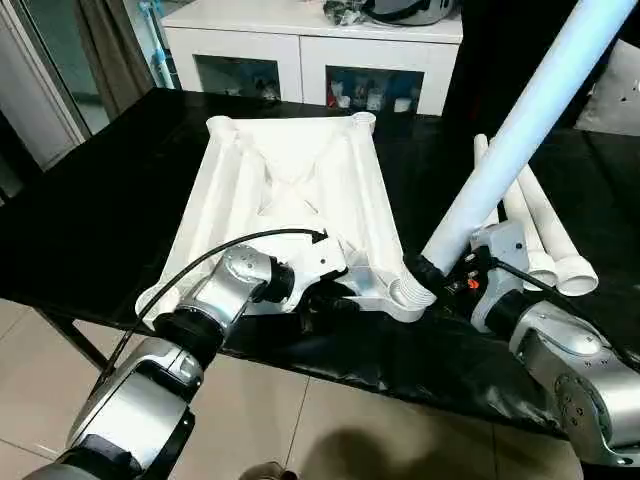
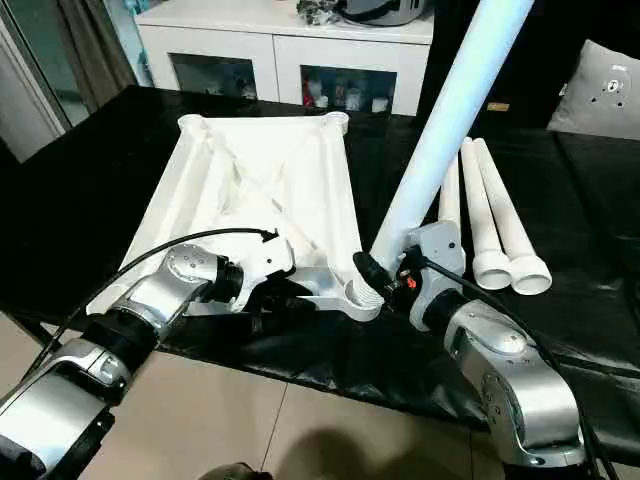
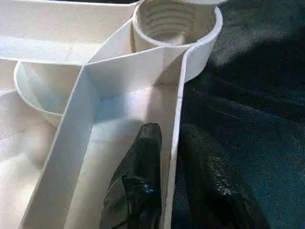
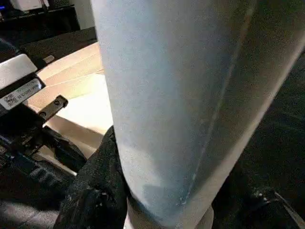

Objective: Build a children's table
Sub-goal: Insert table leg to table base

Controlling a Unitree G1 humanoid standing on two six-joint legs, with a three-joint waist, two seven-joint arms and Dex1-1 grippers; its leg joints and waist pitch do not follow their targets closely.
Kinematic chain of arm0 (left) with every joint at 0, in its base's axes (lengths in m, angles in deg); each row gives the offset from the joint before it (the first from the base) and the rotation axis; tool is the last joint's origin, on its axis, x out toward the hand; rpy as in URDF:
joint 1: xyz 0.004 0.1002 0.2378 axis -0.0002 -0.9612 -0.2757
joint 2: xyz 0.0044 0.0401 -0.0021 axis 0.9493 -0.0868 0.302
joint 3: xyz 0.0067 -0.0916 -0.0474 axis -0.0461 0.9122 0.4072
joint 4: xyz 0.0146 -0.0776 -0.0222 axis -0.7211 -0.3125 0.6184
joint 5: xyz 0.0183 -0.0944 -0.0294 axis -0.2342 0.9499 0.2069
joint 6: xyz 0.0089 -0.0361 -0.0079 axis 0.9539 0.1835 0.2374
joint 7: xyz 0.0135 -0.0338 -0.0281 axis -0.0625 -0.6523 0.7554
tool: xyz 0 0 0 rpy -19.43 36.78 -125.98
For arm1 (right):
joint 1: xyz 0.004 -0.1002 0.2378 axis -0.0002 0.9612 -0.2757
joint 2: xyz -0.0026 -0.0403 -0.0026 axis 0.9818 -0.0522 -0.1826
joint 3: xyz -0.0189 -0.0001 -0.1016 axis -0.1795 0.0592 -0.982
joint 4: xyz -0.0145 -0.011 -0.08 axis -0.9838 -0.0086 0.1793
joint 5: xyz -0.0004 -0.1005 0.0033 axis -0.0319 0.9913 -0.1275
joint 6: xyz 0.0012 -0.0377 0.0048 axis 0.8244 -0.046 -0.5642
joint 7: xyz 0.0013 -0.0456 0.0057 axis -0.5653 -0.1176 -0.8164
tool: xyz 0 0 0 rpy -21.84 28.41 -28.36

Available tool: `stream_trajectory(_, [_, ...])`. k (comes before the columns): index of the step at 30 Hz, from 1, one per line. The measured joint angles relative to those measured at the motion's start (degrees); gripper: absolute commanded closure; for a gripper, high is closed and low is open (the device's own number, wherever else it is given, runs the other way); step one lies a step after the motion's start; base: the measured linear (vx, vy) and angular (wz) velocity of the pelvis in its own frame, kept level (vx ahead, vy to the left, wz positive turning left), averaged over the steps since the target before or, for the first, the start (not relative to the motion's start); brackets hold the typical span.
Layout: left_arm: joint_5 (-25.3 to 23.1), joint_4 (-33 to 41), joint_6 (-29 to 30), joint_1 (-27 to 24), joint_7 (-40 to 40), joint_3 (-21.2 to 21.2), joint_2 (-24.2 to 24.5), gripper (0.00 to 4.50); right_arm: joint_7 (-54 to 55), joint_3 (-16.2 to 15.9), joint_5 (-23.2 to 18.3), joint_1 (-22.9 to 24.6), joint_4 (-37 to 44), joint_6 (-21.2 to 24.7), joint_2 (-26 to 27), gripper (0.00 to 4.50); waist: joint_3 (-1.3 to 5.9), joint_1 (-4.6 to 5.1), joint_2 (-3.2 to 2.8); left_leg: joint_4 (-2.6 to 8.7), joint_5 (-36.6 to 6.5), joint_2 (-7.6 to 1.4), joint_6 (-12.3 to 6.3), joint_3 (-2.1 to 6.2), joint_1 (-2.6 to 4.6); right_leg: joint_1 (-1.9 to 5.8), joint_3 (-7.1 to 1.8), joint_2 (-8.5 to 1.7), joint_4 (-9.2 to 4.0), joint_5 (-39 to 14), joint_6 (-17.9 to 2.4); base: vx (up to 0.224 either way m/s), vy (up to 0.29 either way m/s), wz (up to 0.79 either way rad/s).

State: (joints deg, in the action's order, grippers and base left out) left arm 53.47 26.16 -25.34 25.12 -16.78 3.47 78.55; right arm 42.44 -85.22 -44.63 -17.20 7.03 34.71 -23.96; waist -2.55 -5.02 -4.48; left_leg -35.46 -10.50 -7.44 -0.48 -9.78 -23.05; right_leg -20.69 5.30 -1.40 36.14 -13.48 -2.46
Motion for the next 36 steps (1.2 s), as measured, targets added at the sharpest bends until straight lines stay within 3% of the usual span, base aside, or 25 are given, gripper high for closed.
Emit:
stream_trajectory(9, [-0.55,0.0,-2.19,-0.07,-2.56,-0.07,0.51,4.43,-0.96,-1.75,0.28,-0.75,-0.2,-0.02,-0.11,2.6,-0.03,0.28,-0.06,0.02,-0.05,0.0,-0.07,-0.02,-0.04,-0.02,0.0,0.0,-0.04,-0.02,0.02,0.0,0.0,0.0])
stream_trajectory(13, [0.09,5.61,-3.95,-3.91,-5.59,0.09,5.21,4.5,-2.02,-3.58,1.49,-2.86,-1.55,-0.03,-1.09,2.6,-0.06,1.33,-0.23,0.2,-0.04,0.0,-0.05,-0.02,-0.04,-0.15,0.0,0.02,-0.01,-0.03,0.0,0.0,0.0,0.0])
stream_trajectory(16, [0.28,9.9,-3.87,-6.74,-7.37,0.8,7.89,4.5,-5.1,-4.64,1.25,-4.19,-2.55,0.55,-2.72,2.6,-0.09,1.39,-0.15,0.25,-0.03,-0.01,-0.05,-0.03,-0.04,-0.15,0.03,0.02,-0.01,-0.06,-0.01,0.0,0.0,0.0])
stream_trajectory(21, [0.52,11.8,-3.59,-8.09,-7.66,1.33,8.21,4.5,-8.41,-6.83,-0.06,-5.81,-3.97,3.2,-3.46,2.6,-0.14,1.36,-0.03,0.22,-0.03,-0.01,-0.07,-0.14,-0.08,-0.14,0.01,-0.04,-0.06,-0.07,0.0,0.0,0.0,0.0])
stream_trajectory(32, [0.47,13.93,-2.52,-9.08,-7.19,1.39,8.34,4.5,-11.66,-9.02,-0.03,-7.47,-5.64,3.37,-4.64,2.6,-0.17,0.82,0.11,0.22,-0.02,-0.01,-0.09,-0.18,-0.08,-0.16,0.01,-0.04,-0.05,-0.09,0.03,0.0,0.0,0.0])
stream_trajectory(36, [-0.03,14.36,-2.43,-9.07,-7.09,1.39,8.35,4.5,-11.65,-8.84,-0.27,-7.49,-5.84,3.52,-4.54,2.6,-0.21,0.68,0.61,0.22,0.01,-0.03,-0.13,-0.19,-0.06,-0.17,0.01,-0.03,-0.03,-0.09,0.04,0.0,0.0,0.0])
